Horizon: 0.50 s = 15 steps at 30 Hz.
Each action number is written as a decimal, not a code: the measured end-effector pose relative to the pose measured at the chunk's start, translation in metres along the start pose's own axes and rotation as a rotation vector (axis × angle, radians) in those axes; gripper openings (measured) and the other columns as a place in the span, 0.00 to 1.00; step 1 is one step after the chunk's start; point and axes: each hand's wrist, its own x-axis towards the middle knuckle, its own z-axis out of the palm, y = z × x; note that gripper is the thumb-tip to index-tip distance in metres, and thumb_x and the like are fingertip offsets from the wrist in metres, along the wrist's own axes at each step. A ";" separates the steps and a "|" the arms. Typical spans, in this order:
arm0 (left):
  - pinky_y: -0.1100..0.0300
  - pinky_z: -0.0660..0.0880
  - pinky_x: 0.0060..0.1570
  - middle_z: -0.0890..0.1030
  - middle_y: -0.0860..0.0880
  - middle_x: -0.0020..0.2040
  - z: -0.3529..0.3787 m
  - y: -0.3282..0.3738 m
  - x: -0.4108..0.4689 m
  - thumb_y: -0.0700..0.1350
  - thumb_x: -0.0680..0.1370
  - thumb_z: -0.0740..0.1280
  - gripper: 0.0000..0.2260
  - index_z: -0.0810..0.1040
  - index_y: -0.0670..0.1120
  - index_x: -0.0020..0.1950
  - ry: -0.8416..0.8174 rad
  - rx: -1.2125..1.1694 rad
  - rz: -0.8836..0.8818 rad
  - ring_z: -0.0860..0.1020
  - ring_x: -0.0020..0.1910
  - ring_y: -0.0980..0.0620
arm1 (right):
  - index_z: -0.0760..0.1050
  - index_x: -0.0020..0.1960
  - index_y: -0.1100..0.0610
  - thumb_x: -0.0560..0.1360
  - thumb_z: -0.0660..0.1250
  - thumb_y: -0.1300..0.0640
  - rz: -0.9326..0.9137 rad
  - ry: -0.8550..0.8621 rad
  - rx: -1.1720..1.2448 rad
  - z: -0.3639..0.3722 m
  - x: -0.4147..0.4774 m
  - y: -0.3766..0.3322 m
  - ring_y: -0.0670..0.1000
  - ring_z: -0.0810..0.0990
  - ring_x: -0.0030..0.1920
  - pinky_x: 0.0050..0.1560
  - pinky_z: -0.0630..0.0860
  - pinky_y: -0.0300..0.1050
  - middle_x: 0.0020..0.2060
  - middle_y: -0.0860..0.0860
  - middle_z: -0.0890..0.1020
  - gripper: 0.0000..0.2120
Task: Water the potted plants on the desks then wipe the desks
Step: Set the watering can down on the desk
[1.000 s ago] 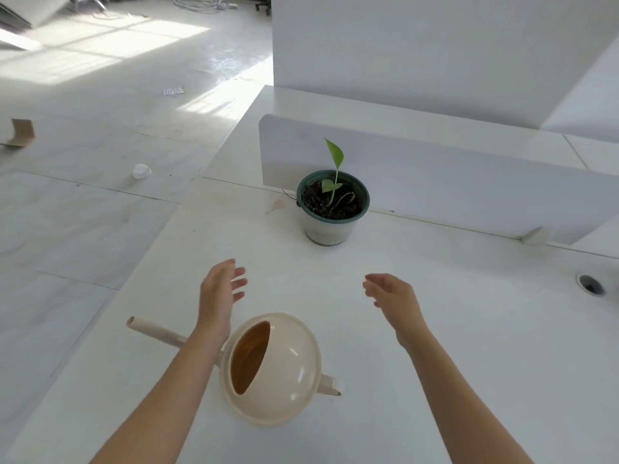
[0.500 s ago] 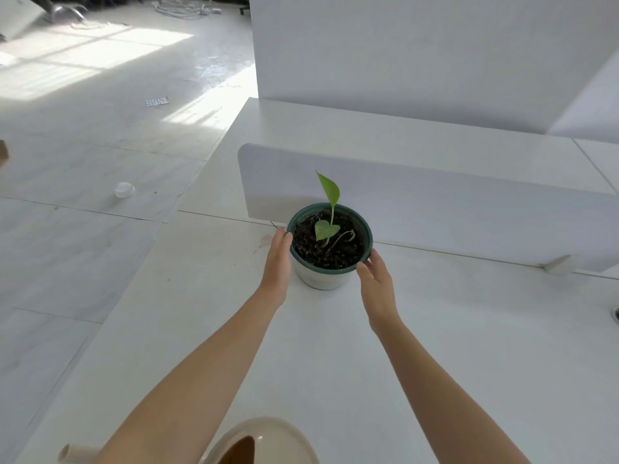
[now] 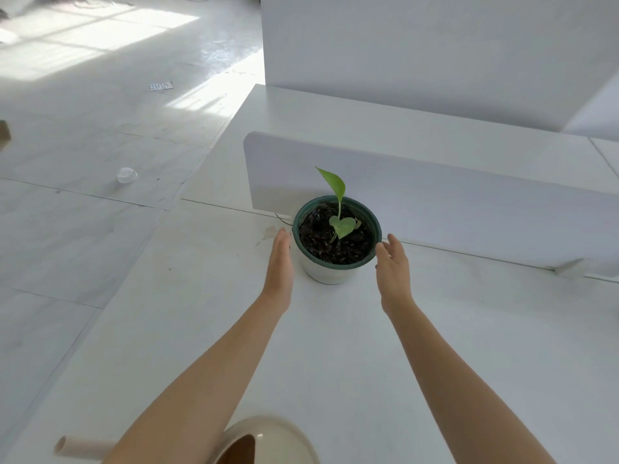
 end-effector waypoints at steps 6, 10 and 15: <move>0.52 0.51 0.74 0.60 0.54 0.76 0.011 0.010 0.010 0.58 0.78 0.49 0.27 0.56 0.51 0.76 -0.093 0.074 -0.016 0.56 0.74 0.57 | 0.58 0.73 0.58 0.79 0.55 0.56 -0.009 -0.002 -0.080 0.016 -0.002 0.004 0.50 0.62 0.71 0.66 0.60 0.42 0.72 0.52 0.63 0.23; 0.60 0.53 0.68 0.60 0.55 0.75 0.016 0.007 0.001 0.53 0.82 0.47 0.22 0.55 0.51 0.76 -0.078 0.034 -0.018 0.58 0.71 0.59 | 0.55 0.73 0.58 0.79 0.54 0.55 0.006 -0.008 -0.065 0.021 0.000 0.001 0.50 0.60 0.72 0.70 0.58 0.45 0.73 0.52 0.59 0.24; 0.61 0.52 0.66 0.58 0.55 0.76 0.012 0.006 -0.006 0.53 0.82 0.47 0.23 0.54 0.50 0.76 -0.065 0.060 -0.049 0.56 0.74 0.56 | 0.57 0.73 0.57 0.79 0.54 0.54 0.043 -0.041 -0.040 0.018 0.010 -0.005 0.51 0.61 0.72 0.69 0.58 0.45 0.73 0.52 0.61 0.23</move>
